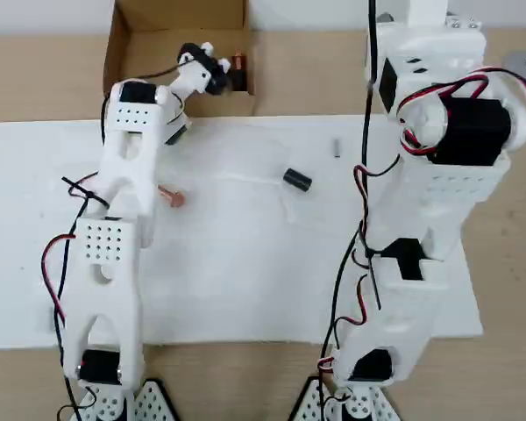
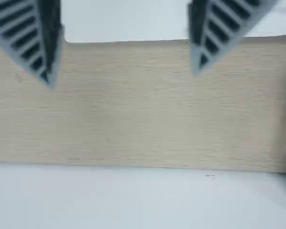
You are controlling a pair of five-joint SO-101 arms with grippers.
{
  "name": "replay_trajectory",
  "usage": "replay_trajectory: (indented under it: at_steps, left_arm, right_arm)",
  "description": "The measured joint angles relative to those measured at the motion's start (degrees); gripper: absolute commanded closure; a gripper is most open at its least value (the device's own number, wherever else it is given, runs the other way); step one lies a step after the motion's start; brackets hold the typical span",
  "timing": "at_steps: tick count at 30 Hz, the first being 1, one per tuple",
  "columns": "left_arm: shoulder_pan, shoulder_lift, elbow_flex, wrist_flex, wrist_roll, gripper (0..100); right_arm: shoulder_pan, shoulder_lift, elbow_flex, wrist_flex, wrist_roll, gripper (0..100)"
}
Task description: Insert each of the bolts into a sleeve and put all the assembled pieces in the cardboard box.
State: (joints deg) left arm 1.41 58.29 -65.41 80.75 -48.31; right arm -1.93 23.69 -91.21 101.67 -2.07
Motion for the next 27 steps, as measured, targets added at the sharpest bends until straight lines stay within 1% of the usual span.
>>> replay_trajectory:
  at_steps: [4,6,9,11,14,19,23,25,27]
  left_arm:
    - [-0.09,-0.79,-17.23,15.65,11.52,94]
    - [-1.41,-1.93,-21.71,18.02,16.26,91]
    - [-6.33,-4.40,-23.91,19.08,16.62,86]
    - [-9.23,-6.33,-22.86,19.43,13.71,86]
    - [-9.93,-10.11,-15.56,19.43,8.09,86]
    - [-9.76,-19.25,6.33,19.43,-8.79,87]
    - [-9.58,-29.45,23.65,19.43,-23.21,93]
    - [-9.05,-34.46,30.33,19.43,-28.22,92]
    - [-8.79,-39.38,36.40,19.43,-31.74,91]
  right_arm:
    - [0.00,0.00,0.00,0.00,0.00,78.1]
    - [0.00,0.00,0.00,0.00,0.00,78.1]
    - [0.00,0.00,0.00,0.00,0.00,78.1]
    - [0.00,0.00,0.00,0.00,0.00,78.1]
    - [0.00,0.00,0.00,0.00,0.00,78.1]
    - [0.00,0.00,0.00,0.00,0.00,78.1]
    - [0.00,0.00,0.00,0.00,-0.70,78.1]
    - [0.00,0.00,0.09,0.00,-1.05,78.1]
    - [0.00,0.00,0.09,0.00,-1.05,78.1]
